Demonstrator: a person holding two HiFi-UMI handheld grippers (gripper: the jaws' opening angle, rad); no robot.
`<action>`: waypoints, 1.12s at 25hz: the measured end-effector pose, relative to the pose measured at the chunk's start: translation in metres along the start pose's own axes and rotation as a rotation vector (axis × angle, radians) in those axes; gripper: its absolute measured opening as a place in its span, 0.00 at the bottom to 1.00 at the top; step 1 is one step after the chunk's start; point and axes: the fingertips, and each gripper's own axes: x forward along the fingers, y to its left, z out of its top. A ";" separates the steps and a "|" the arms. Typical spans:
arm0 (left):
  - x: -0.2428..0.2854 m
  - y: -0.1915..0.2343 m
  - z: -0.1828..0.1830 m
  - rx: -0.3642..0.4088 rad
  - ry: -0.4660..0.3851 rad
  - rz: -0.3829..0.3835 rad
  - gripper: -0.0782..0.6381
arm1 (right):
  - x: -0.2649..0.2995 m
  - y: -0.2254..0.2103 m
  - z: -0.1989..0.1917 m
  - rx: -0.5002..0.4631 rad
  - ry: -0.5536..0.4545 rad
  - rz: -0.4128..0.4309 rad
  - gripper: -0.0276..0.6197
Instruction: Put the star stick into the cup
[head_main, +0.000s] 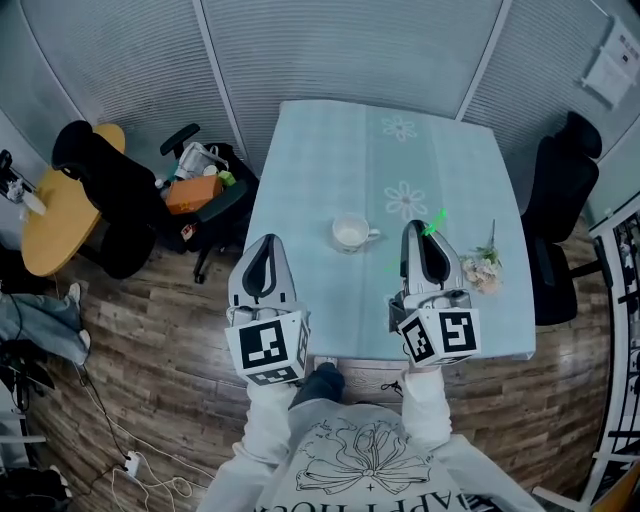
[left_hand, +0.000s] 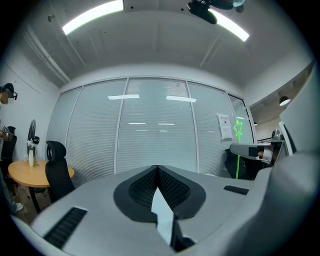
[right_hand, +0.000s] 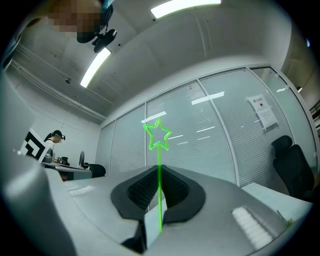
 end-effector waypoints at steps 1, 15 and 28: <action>0.009 0.003 -0.001 -0.001 0.004 -0.005 0.12 | 0.008 -0.001 -0.003 0.000 0.002 -0.004 0.07; 0.093 0.035 -0.049 -0.027 0.105 -0.042 0.12 | 0.091 -0.009 -0.066 0.024 0.072 -0.023 0.07; 0.137 0.033 -0.094 -0.046 0.201 -0.047 0.12 | 0.132 -0.024 -0.117 0.053 0.148 0.002 0.07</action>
